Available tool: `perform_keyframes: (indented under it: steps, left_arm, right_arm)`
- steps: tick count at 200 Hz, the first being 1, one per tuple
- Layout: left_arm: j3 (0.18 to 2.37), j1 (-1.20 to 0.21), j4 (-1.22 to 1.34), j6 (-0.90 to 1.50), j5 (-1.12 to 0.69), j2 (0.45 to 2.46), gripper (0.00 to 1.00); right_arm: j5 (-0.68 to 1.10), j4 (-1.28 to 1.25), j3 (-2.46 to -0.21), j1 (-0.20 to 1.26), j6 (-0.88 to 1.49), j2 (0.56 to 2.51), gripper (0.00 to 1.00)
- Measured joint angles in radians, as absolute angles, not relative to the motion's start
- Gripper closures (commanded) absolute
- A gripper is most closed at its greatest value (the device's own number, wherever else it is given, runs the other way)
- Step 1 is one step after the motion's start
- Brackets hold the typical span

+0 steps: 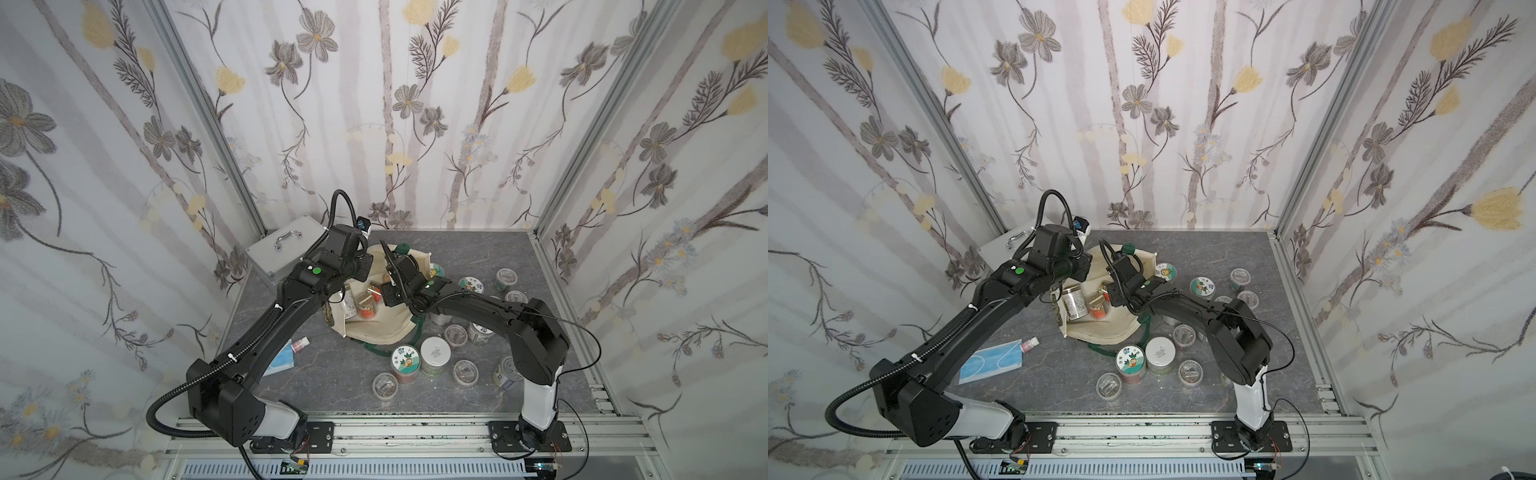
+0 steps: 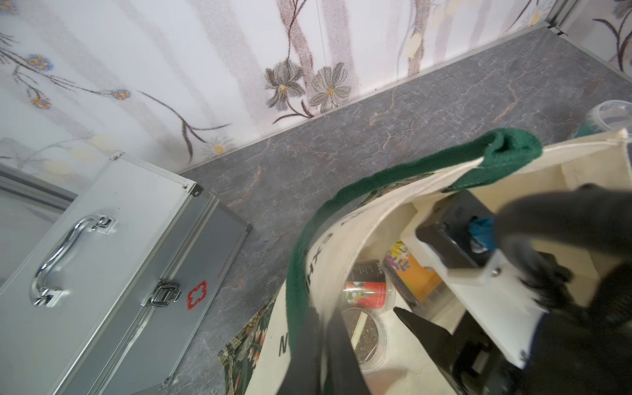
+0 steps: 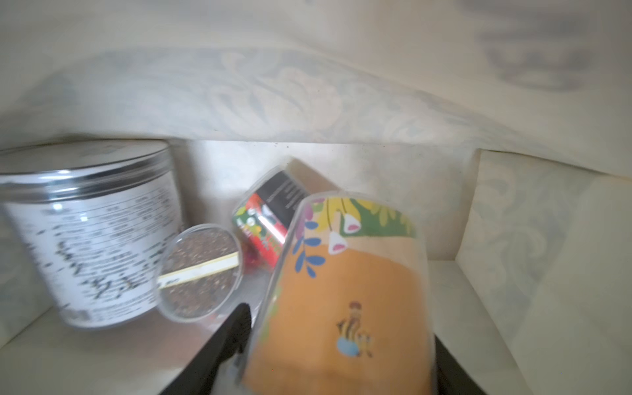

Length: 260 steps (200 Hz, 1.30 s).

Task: Take out the seed jars from the canvas bag
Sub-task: Pick up the seed jar from the canvas bag, then place the seed jar at the center of the board.

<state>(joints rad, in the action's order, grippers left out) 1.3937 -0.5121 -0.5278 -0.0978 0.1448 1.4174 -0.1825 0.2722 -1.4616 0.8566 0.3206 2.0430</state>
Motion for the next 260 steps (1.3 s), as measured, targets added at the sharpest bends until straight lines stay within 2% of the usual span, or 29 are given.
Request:
perform_keyframes:
  steps: [43,101,148,209,260]
  left_arm:
    - [1.412,-0.488,-0.527,-0.084,0.17,1.441,1.0]
    - [1.422,-0.461,-0.524,-0.058,0.164,1.462,1.0]
    - [1.423,-0.451,-0.521,-0.049,0.16,1.475,1.0]
    - [1.432,-0.445,-0.521,-0.033,0.142,1.483,1.0]
    - [1.433,-0.444,-0.521,-0.023,0.13,1.484,1.0]
  right_arm:
    - [-0.043,0.374,-1.391,0.873,0.363,1.831,0.43]
    - [0.183,0.633,-1.308,0.868,0.456,1.543,0.43]
    - [0.234,0.844,-1.237,0.828,0.549,1.392,0.42]
    - [0.241,1.031,-1.026,0.604,0.647,1.196,0.4]
    - [0.301,1.08,-0.899,0.369,0.649,1.214,0.41]
